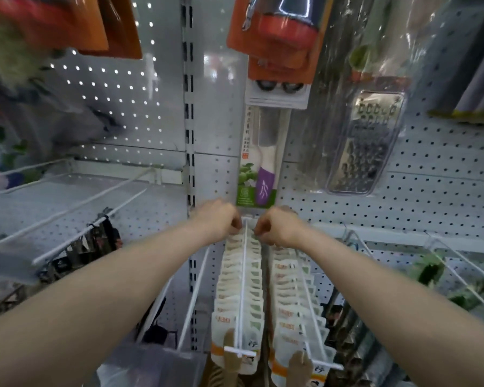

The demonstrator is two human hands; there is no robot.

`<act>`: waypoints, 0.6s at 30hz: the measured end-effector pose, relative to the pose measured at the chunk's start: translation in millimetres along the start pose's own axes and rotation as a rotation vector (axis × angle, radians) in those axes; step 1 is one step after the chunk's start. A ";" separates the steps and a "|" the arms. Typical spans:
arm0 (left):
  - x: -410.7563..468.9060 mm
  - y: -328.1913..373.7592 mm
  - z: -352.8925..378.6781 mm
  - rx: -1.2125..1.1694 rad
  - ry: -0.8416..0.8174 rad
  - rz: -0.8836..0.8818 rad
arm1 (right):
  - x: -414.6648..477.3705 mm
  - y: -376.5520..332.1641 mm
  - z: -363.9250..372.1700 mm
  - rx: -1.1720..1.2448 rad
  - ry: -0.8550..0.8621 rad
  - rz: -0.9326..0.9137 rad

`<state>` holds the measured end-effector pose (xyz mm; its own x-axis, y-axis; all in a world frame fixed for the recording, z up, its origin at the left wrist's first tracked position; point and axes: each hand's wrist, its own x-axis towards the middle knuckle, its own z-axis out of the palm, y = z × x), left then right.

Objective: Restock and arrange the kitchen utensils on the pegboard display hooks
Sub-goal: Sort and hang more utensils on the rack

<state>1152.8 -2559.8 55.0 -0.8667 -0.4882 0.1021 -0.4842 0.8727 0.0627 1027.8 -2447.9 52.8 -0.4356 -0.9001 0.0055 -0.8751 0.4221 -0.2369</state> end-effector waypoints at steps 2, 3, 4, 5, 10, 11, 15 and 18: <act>2.7 -0.1 4.5 0.047 0.001 0.014 | 5.5 0.1 2.6 -0.010 -0.004 -0.005; 3.0 0.3 7.9 0.058 -0.002 0.014 | 7.7 0.1 5.6 -0.012 -0.009 -0.006; 2.8 2.0 8.9 0.070 0.002 0.013 | 8.2 0.1 6.6 -0.015 -0.006 -0.004; 2.9 3.0 12.1 0.084 0.008 0.006 | 9.4 0.6 9.7 -0.017 -0.004 -0.003; 6.2 5.9 19.5 0.129 0.052 -0.024 | 17.4 0.9 18.0 -0.040 0.059 0.008; 7.3 6.1 20.3 0.128 0.058 -0.029 | 18.6 1.2 18.9 -0.038 0.071 0.017; 8.0 4.1 20.6 0.090 0.073 -0.025 | 21.9 0.9 17.2 -0.045 0.078 0.024; 6.5 -0.7 17.8 -0.027 0.115 -0.028 | 20.5 0.8 12.7 -0.028 0.109 0.019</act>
<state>1145.4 -2563.6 38.0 -0.8326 -0.5111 0.2132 -0.5034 0.8590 0.0934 1020.8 -2467.3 40.3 -0.4711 -0.8755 0.1076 -0.8714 0.4430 -0.2108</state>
